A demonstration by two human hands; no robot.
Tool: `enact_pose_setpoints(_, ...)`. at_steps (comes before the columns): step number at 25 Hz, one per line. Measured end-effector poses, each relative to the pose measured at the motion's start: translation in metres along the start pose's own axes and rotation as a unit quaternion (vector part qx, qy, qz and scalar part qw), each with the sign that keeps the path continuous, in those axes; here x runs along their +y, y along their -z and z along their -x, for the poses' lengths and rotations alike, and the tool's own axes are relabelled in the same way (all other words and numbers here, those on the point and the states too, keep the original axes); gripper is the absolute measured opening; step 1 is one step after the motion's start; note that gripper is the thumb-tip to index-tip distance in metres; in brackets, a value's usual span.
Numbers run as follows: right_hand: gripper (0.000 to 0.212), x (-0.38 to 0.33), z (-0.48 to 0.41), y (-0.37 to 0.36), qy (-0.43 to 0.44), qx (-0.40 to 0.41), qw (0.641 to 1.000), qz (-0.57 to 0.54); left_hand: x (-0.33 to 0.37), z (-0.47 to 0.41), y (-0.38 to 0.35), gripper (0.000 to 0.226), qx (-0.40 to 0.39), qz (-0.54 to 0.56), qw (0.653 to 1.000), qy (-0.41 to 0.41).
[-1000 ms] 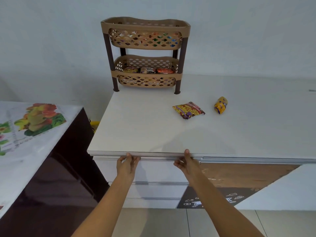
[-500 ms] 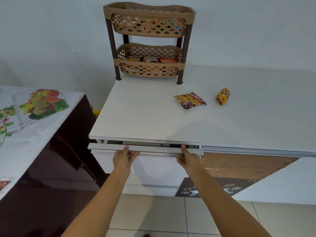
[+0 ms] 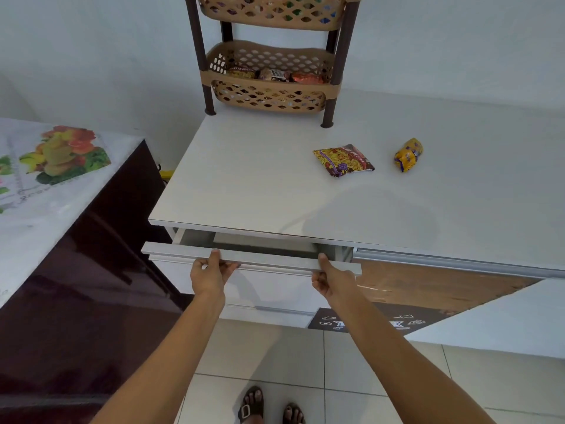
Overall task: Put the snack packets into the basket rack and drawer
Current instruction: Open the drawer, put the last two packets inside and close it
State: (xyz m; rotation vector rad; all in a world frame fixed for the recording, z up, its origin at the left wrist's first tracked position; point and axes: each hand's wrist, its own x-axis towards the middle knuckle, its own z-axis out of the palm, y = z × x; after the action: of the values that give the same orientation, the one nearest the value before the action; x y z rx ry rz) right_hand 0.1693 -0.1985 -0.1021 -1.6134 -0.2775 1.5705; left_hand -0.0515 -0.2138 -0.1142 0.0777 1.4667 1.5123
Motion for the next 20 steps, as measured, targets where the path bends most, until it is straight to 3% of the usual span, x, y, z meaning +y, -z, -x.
enact_pose_setpoints(6, 0.042, 0.046, 0.043, 0.029, -0.002, -0.001, 1.0, 0.005, -0.017, 0.034, 0.052, 0.014, -0.031, -0.024, 0.999, -0.006)
enact_pose_setpoints(10, 0.049, 0.07, 0.067, 0.044, 0.013, -0.011, 1.0, 0.023, -0.024, 0.061, 0.08, 0.021, -0.053, -0.04, 0.998, -0.015)
enact_pose_setpoints(20, 0.039, 0.111, 0.109, 0.065, 0.031, 0.004, 0.999, 0.018, -0.033, 0.098, 0.129, 0.019, -0.062, -0.058, 0.996, -0.004)
